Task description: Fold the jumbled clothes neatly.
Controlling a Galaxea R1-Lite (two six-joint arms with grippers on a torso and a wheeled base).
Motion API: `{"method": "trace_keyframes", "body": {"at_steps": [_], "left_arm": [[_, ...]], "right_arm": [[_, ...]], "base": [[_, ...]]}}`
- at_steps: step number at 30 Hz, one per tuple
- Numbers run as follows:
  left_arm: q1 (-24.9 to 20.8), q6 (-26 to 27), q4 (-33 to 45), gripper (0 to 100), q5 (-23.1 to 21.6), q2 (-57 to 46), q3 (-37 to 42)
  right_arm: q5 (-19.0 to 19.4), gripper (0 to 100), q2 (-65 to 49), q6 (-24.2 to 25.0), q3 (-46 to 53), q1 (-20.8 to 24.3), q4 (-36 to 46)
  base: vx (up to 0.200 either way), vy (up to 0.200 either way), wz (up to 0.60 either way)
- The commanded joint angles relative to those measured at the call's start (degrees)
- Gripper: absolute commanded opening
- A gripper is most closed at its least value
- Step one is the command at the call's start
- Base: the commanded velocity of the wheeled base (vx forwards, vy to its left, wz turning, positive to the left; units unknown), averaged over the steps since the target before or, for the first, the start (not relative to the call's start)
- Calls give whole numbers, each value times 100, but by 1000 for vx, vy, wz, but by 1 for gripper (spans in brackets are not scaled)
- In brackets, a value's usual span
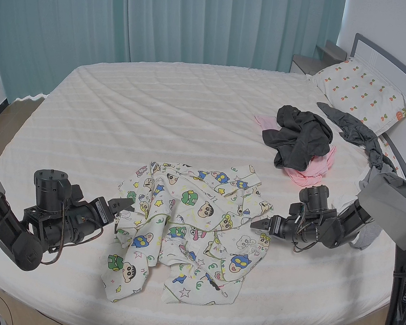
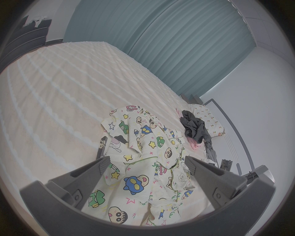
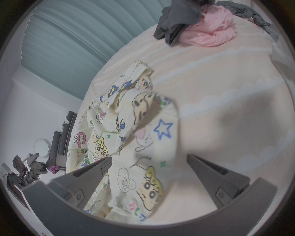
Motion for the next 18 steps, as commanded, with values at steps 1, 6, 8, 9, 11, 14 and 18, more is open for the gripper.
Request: {"method": "trace_keyframes", "body": {"at_steps": [1,6,8,9,11,14,18], "left_arm": [[9,-12,-4,100,-1,83,-5],[9,-3,-4,100,-1,118,-5],[9,-12,-4,100,-1,118,-5],[9,15,-57,100,16,162,-5],[44,50,-110,100,87,189,-13],[448,815,-198,100,377,118,-84],[756,1430,-189,100,403,75,-66]], "right_arm": [[-58,100,330,-2,-300,216,140],[-49,0,268,-11,-229,190,210],[-49,0,260,-11,-229,190,210],[-102,0,251,-11,-238,84,175],[-243,0,207,-46,-238,-39,140],[-603,0,49,-90,-168,-250,-18],[-656,0,-162,-72,61,-443,-326]], "base": [[0,0,0],[0,0,0],[0,0,0],[0,0,0],[0,0,0],[0,0,0],[0,0,0]]}}
